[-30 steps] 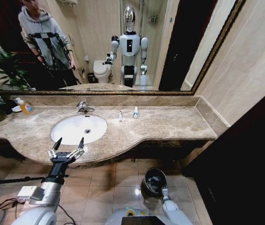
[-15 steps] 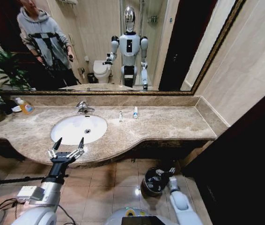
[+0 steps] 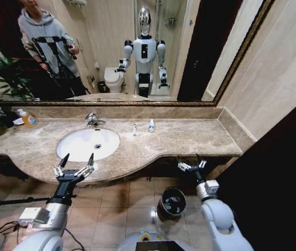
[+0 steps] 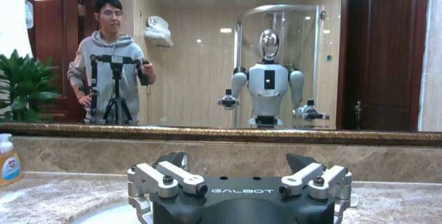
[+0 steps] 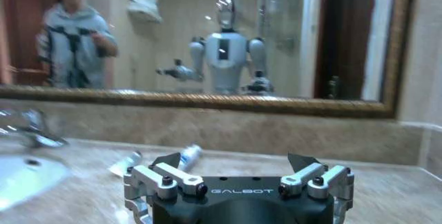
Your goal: Pick up the trash from the sink and place it in the trash bin.
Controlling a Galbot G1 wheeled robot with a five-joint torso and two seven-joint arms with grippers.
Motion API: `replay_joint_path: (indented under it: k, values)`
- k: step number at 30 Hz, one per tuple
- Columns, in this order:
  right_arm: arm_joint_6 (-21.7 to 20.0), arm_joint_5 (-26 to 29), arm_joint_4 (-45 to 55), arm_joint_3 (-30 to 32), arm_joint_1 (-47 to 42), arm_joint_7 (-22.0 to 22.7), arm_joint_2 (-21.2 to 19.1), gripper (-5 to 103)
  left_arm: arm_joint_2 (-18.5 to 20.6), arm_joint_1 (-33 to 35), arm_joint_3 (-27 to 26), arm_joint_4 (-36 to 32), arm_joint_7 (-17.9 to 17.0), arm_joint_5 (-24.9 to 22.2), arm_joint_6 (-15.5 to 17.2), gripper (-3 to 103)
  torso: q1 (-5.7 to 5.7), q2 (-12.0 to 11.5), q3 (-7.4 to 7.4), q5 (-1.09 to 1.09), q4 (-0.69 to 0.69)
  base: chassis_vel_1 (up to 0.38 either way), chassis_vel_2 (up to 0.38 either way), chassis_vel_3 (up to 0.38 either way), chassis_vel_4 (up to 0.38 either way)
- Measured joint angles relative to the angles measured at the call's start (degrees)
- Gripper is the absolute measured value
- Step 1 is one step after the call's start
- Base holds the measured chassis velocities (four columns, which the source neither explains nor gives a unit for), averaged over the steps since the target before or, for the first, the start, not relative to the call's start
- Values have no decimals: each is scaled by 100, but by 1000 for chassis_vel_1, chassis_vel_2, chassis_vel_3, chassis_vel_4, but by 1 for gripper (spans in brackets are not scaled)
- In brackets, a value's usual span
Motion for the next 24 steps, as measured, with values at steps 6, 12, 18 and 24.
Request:
replay_joint_path:
  k: [6,12,18,24]
  values:
    - [-145,533,-454,-251,623,-128,-670,100,0,0,0,0,0,0,0,100,0,-1,1,2,0,0,0,0,0]
    - [-316,1045,-1172,-809,1822,-157,-1086,100,0,0,0,0,-1,0,0,100,0,-1,1,1,0,0,0,0,0]
    - [-366,1108,-2631,-2054,3648,-100,-989,100,0,0,0,0,-1,0,0,100,1,-1,2,1,0,0,0,0,0]
    - [-352,1010,-4159,-2799,4991,-18,-389,100,0,0,0,0,1,0,0,100,1,-2,1,-1,2,0,0,0,0]
